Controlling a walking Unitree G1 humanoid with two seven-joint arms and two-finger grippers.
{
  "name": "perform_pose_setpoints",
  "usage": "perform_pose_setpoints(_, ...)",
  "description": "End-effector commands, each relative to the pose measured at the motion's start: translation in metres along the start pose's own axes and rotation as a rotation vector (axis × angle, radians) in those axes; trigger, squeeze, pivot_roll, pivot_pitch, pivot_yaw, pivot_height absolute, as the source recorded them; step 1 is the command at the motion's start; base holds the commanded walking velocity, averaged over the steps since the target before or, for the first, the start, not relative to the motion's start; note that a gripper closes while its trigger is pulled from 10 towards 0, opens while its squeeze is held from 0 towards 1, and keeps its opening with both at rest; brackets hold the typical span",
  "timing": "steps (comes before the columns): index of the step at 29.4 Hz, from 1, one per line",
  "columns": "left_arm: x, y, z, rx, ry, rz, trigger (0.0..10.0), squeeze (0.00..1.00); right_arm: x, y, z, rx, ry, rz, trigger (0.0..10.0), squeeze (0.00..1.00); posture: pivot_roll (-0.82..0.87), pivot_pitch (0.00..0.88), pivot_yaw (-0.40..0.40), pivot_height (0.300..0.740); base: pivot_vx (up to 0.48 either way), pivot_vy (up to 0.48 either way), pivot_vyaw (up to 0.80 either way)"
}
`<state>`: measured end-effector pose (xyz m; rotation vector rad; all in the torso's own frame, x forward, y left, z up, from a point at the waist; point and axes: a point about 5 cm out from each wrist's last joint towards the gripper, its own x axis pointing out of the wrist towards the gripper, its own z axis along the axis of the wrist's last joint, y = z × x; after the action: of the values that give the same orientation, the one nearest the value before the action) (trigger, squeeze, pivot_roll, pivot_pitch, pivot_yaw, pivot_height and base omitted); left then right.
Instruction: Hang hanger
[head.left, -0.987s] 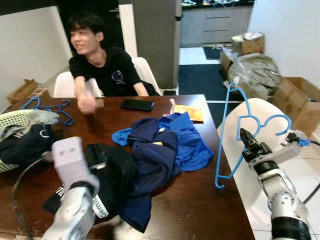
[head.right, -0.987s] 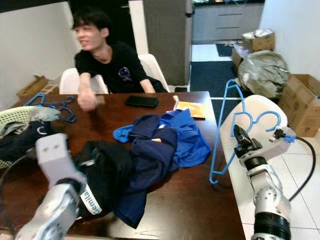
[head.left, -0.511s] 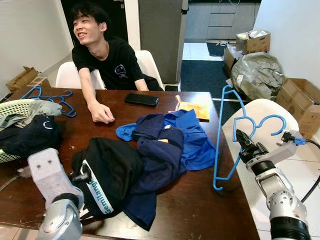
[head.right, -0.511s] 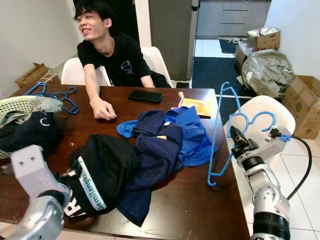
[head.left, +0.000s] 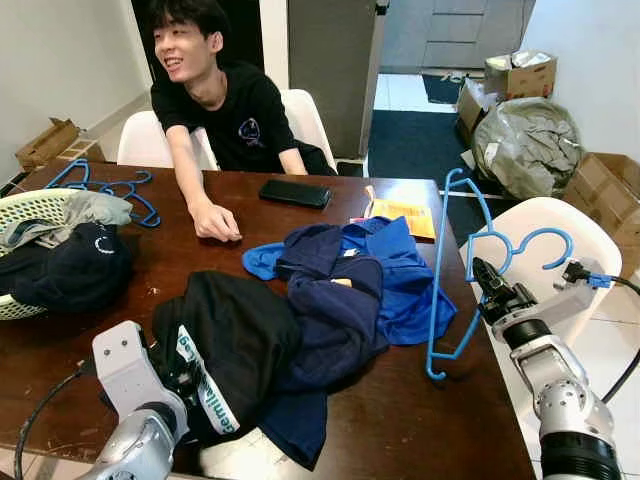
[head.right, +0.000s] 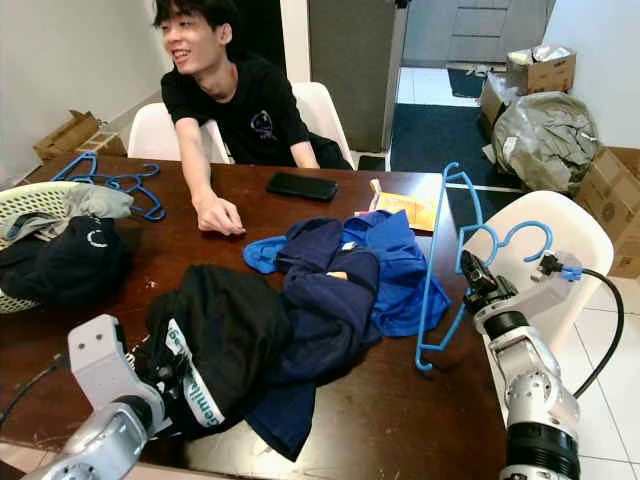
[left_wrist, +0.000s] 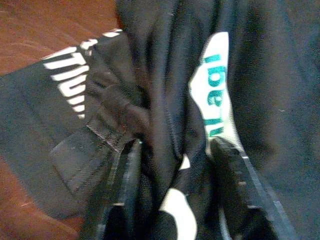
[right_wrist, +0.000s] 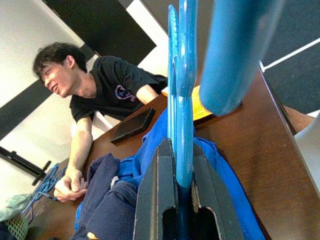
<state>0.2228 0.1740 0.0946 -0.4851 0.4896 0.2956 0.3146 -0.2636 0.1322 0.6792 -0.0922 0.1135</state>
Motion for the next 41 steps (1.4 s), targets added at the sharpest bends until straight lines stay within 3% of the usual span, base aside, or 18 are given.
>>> perform_pose_setpoints(1,0.002,-0.031,-0.003,0.0,-0.01,-0.119,0.0,0.0,0.002,0.002,0.001,-0.002,0.002,0.008,10.0,0.0,-0.03,0.014,-0.014,0.74,0.0,0.0,0.0)
perform_pose_setpoints(2,0.002,-0.031,-0.003,0.0,-0.01,-0.119,0.0,0.0,0.002,0.002,0.001,-0.002,0.002,0.008,10.0,0.0,-0.03,0.014,-0.014,0.74,0.0,0.0,0.0)
perform_pose_setpoints(4,0.0,-0.047,0.023,0.278,-0.168,-0.22,0.0,0.0,0.003,0.003,0.001,-0.001,0.001,0.008,10.0,0.0,-0.03,0.012,-0.013,0.74,0.0,0.0,0.0)
perform_pose_setpoints(7,0.0,-0.047,0.023,0.278,-0.168,-0.22,0.0,0.0,0.003,0.003,0.001,-0.001,0.001,0.008,10.0,0.0,-0.03,0.012,-0.013,0.74,0.0,0.0,0.0)
perform_pose_setpoints(9,-0.003,-0.062,0.039,0.435,-0.274,-0.285,0.0,0.0,0.004,0.003,0.001,0.001,-0.001,0.007,10.0,0.0,-0.02,0.011,-0.011,0.74,0.0,0.0,0.0)
perform_pose_setpoints(17,-0.012,-0.082,0.069,0.499,-0.443,-0.327,0.0,0.0,0.004,0.003,0.0,0.004,-0.003,0.006,10.0,0.0,-0.03,0.006,-0.012,0.74,0.0,0.0,0.0)
perform_pose_setpoints(18,-0.022,-0.091,0.101,0.509,-0.58,-0.317,0.0,0.0,0.004,0.003,0.0,0.005,-0.003,0.005,10.0,0.0,-0.02,0.001,-0.016,0.74,0.0,0.0,0.0)
perform_pose_setpoints(21,-0.033,-0.096,0.131,0.52,-0.706,-0.301,0.0,0.0,0.004,0.002,-0.001,0.006,-0.002,0.006,10.0,0.0,-0.02,0.0,-0.017,0.74,0.0,0.0,0.0)
perform_pose_setpoints(22,-0.042,-0.099,0.153,0.509,-0.791,-0.269,0.0,0.0,0.004,0.002,-0.001,0.007,0.0,0.005,10.0,0.0,-0.01,0.014,-0.014,0.74,0.0,0.0,0.0)
perform_pose_setpoints(23,-0.045,-0.096,0.163,0.457,-0.814,-0.222,4.9,0.0,0.005,0.002,-0.001,0.008,0.0,0.005,10.0,0.0,-0.01,0.009,-0.012,0.74,0.0,0.0,0.0)
perform_pose_setpoints(24,-0.043,-0.092,0.164,0.391,-0.797,-0.189,4.9,0.0,0.005,0.003,-0.001,0.008,0.001,0.005,10.0,0.0,-0.02,0.014,-0.01,0.74,0.0,0.0,0.0)
perform_pose_setpoints(26,-0.043,-0.092,0.164,0.391,-0.797,-0.189,4.9,0.0,0.005,0.003,-0.001,0.008,0.001,0.005,10.0,0.0,-0.02,0.014,-0.01,0.74,0.0,0.0,0.0)
perform_pose_setpoints(27,-0.035,-0.083,0.154,0.283,-0.731,-0.15,10.0,0.0,0.006,0.003,0.0,0.008,0.0,0.006,10.0,0.0,-0.02,0.028,-0.014,0.74,0.0,0.0,0.0)
perform_pose_setpoints(31,-0.011,-0.052,0.113,0.022,-0.524,-0.053,10.0,0.02,0.005,0.003,0.001,0.007,-0.002,0.003,10.0,0.0,-0.03,0.029,-0.017,0.74,0.0,0.0,0.0)
perform_pose_setpoints(33,-0.011,-0.052,0.113,0.022,-0.524,-0.053,10.0,0.02,0.005,0.003,0.001,0.007,-0.002,0.003,10.0,0.0,-0.03,0.029,-0.017,0.74,0.0,0.0,0.0)
perform_pose_setpoints(34,-0.004,-0.043,0.1,-0.083,-0.448,-0.024,10.0,1.0,0.006,0.002,0.002,0.008,-0.001,0.001,10.0,0.0,-0.03,0.035,-0.02,0.74,0.0,0.0,0.0)
perform_pose_setpoints(35,0.001,-0.038,0.09,-0.18,-0.384,0.003,10.0,1.0,0.006,0.003,0.002,0.003,0.003,0.002,10.0,0.0,-0.03,0.034,-0.02,0.74,0.0,0.0,0.0)
perform_pose_setpoints(41,0.009,-0.039,0.068,-0.304,-0.256,0.011,10.0,1.0,0.009,0.004,0.001,-0.004,0.009,0.007,10.0,0.0,-0.03,0.037,-0.02,0.74,0.0,0.0,0.0)
